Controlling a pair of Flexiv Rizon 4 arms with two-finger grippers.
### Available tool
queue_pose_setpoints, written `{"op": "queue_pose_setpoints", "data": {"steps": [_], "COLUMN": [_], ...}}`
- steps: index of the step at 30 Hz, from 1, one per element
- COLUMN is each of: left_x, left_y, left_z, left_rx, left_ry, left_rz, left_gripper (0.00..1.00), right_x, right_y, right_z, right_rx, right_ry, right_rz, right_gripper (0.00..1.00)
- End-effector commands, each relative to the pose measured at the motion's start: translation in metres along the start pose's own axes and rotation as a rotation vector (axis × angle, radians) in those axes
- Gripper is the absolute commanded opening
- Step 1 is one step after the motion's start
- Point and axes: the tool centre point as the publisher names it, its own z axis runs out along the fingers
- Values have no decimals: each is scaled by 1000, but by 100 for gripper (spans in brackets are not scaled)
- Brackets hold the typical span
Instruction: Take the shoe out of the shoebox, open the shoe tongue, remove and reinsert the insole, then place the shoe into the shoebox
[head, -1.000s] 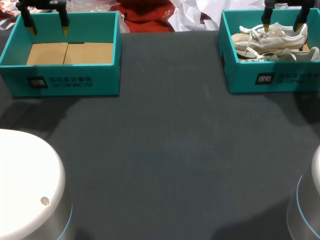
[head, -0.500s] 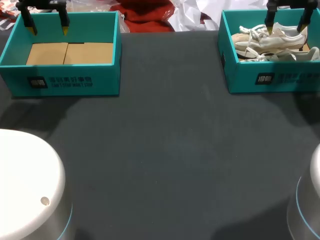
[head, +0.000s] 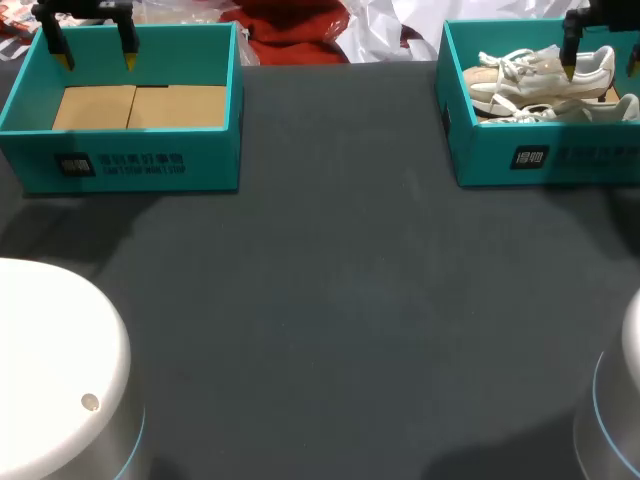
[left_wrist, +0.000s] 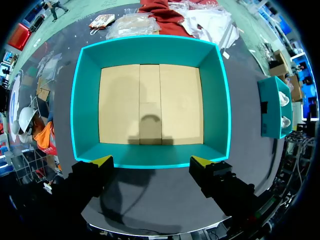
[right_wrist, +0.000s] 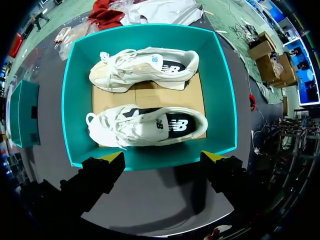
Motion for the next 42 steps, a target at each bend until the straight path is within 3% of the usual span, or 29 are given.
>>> {"op": "queue_pose_setpoints", "data": {"steps": [1, 8, 15, 21, 29, 42], "left_x": [0, 0, 0, 0, 0, 0], "left_y": [0, 0, 0, 0, 0, 0], "left_z": [0, 0, 0, 0, 0, 0], "left_rx": [0, 0, 0, 0, 0, 0], "left_ry": [0, 0, 0, 0, 0, 0], "left_rz": [0, 0, 0, 0, 0, 0], "left_gripper": [100, 100, 100, 100, 100, 100], "right_x": [-13, -28, -40, -50, -54, -60], "right_y": [0, 2, 3, 6, 6, 10], "right_z": [9, 26, 47, 59, 71, 88], "right_rx": [-5, 12, 41, 56, 72, 90], "right_ry": [13, 9, 27, 40, 53, 69], "right_rz": [8, 24, 28, 33, 29, 14], "right_gripper": [100, 99, 85, 84, 75, 79]}}
